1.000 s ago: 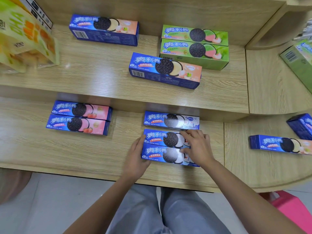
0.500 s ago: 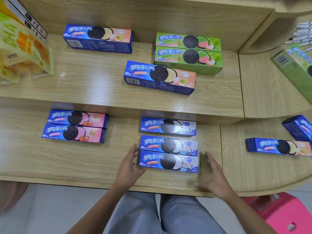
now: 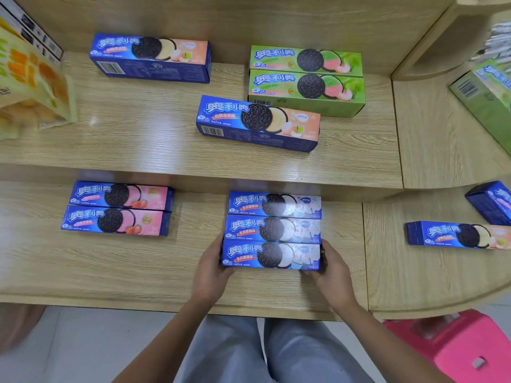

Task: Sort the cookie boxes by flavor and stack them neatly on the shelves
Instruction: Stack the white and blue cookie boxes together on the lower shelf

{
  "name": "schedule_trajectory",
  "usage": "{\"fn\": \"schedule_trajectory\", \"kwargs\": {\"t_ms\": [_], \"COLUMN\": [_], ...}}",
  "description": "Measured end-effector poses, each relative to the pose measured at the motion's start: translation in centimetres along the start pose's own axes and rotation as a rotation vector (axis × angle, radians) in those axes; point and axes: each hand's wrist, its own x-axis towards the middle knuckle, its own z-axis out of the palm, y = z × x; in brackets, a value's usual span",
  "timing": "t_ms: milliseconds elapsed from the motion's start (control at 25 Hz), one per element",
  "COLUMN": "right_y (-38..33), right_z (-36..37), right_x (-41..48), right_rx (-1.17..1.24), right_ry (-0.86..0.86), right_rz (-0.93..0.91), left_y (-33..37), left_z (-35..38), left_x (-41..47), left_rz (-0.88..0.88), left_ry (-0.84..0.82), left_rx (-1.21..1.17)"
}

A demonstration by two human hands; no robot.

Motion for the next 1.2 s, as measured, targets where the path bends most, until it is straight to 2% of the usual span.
{"fn": "schedule_trajectory", "kwargs": {"t_ms": [280,400,560,640,840,1000,1200], "right_y": [-0.2,0.0,-0.8,-1.7,-2.9,-1.1,5.5], "right_z": [-0.3,-1.3,-3.8,-5.4,-9.6,-13.8,-19.6], "right_x": [-0.2,-1.1,-2.6,-3.3,-5.2,-7.6,-11.6], "right_rx": [-0.05,-0.145,-0.084,-0.035,0.059,0.134,0.195], "right_ry": [-0.001,0.074,0.209,0.293,0.505,0.639,0.699], "right_rz": [0.017,-0.014,0.057,0.051,0.036,0.037,0.094], "left_y": [0.2,-0.3,1.6,4.0,9.8,14.8,19.6], "left_z": [-0.4,-0.3,-1.0,-1.1,2.0,7.6,18.0], "left_x": [0.2,-0.4,-1.5,-1.5,0.0,0.5,-2.2], "left_rz": [0.014,0.008,0.152,0.185,0.36,0.515,0.629], "left_ry": [-0.002,0.078,0.134,0.052,-0.276,-0.382,-0.444], "left_rx": [0.055,0.24,0.211,0.196,0.298,0.361,0.352]}}
